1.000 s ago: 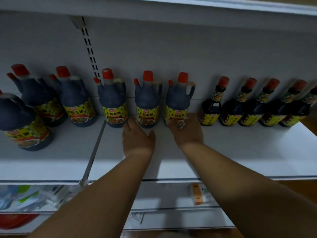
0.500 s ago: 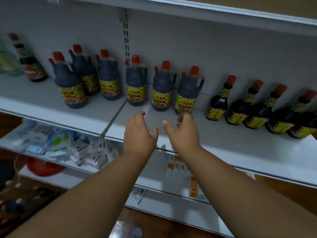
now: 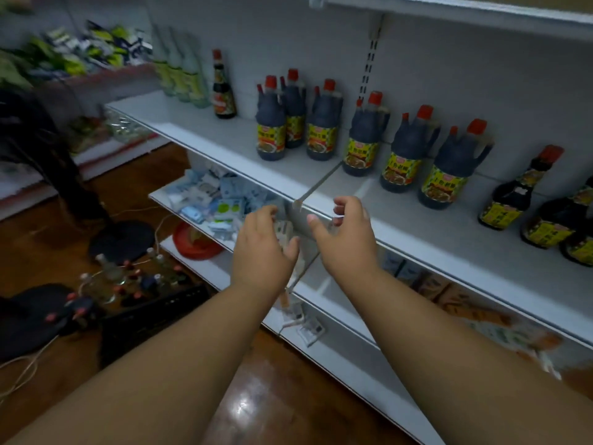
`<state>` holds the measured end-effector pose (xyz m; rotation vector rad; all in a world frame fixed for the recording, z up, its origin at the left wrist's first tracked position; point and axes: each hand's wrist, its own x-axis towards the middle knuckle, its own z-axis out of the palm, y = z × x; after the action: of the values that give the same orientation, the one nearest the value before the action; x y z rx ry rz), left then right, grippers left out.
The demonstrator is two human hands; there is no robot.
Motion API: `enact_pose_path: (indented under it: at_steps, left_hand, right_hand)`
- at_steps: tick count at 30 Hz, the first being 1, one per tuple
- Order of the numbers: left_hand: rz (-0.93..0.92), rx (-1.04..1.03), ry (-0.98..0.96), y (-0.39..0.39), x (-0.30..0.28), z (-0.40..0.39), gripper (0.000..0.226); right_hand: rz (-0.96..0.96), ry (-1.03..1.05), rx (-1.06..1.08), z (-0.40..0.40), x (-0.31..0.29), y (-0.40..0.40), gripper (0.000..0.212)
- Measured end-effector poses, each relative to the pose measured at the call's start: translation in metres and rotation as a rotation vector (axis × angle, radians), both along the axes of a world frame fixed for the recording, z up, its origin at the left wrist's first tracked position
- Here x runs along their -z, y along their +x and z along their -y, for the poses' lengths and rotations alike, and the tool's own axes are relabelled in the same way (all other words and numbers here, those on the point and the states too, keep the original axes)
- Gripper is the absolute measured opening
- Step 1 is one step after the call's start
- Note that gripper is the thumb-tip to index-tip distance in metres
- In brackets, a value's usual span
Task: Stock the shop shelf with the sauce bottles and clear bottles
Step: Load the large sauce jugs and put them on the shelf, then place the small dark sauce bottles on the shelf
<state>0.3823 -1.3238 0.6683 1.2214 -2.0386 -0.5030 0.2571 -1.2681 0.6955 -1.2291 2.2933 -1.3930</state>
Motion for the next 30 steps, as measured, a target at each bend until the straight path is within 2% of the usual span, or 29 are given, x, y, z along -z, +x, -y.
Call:
enact_pose_path:
  at_steps: [9,13,20,30]
  left_hand:
    - [0.121,-0.285,0.022,0.264,0.017,0.059,0.063]
    - [0.136,-0.392,0.061,0.355,0.023,0.077,0.060]
    - [0.146,-0.445,0.124,0.425,0.050,0.127,0.056]
    - [0.332,-0.481,0.289,0.495,0.073,0.224,0.055]
  right_hand:
    - [0.075,0.042,-0.266,0.095,0.029,0.235,0.045]
    - [0.086,0.068,-0.398,0.131,0.030,0.320,0.046]
    - [0.031,0.114,-0.546,0.203,0.049,0.380,0.044]
    - [-0.090,0.328,-0.752,0.335,0.100,0.433,0.045]
